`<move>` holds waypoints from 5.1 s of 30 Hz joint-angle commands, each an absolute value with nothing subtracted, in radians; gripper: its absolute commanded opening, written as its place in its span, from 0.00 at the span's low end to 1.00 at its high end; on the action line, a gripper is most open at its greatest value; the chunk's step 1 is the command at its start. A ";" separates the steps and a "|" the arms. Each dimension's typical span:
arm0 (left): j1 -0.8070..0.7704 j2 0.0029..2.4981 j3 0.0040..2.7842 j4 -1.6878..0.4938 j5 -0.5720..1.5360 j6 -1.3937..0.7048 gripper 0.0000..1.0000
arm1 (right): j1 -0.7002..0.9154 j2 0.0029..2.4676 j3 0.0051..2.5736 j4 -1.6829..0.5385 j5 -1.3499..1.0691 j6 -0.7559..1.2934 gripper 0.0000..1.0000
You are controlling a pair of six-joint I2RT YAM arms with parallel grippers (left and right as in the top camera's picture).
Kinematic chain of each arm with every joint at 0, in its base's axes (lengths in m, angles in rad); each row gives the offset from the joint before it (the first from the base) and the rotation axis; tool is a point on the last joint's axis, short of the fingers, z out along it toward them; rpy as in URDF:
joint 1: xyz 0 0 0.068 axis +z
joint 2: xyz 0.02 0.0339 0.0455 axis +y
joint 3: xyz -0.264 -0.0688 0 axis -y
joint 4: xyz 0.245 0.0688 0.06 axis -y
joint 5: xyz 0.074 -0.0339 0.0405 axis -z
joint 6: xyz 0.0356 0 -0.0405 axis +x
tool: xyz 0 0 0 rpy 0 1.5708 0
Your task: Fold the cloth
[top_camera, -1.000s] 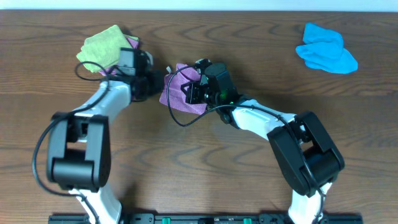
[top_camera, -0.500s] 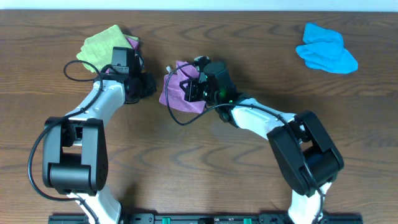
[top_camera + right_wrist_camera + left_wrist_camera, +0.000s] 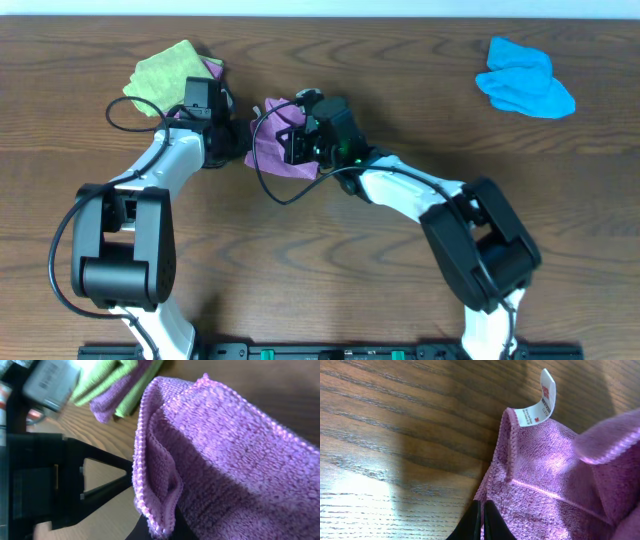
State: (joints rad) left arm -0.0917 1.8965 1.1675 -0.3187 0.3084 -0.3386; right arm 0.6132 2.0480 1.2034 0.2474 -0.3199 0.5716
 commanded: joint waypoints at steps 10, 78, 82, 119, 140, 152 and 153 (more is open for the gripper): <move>-0.089 1.909 1.180 -0.331 0.295 -0.316 0.05 | 0.687 2.146 1.332 0.226 -0.318 0.544 0.49; 0.173 1.718 1.181 -0.430 0.482 -0.296 0.69 | 0.555 2.006 1.328 -0.170 -0.499 0.262 0.88; 0.215 1.718 1.181 -0.452 0.492 -0.283 0.69 | 0.579 2.036 1.330 -0.091 -0.484 0.286 0.80; 0.238 1.718 1.181 -0.464 0.518 -0.283 0.69 | 0.638 2.277 1.571 -0.112 -0.432 0.321 0.37; 0.238 1.718 1.181 -0.464 0.517 -0.282 0.69 | 0.645 2.277 1.571 -0.097 -0.392 0.321 0.24; 0.238 1.718 1.181 -0.463 0.517 -0.268 0.69 | 0.656 2.263 1.577 -0.097 -0.443 0.321 0.01; 0.238 1.718 1.181 -0.463 0.517 -0.268 0.69 | 0.656 2.259 1.579 -0.098 -0.455 0.321 0.01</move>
State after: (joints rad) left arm 0.2340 1.7348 1.1675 -0.4614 0.5098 -0.2867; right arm 0.6449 2.2673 1.5517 -0.0933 -0.4042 0.3264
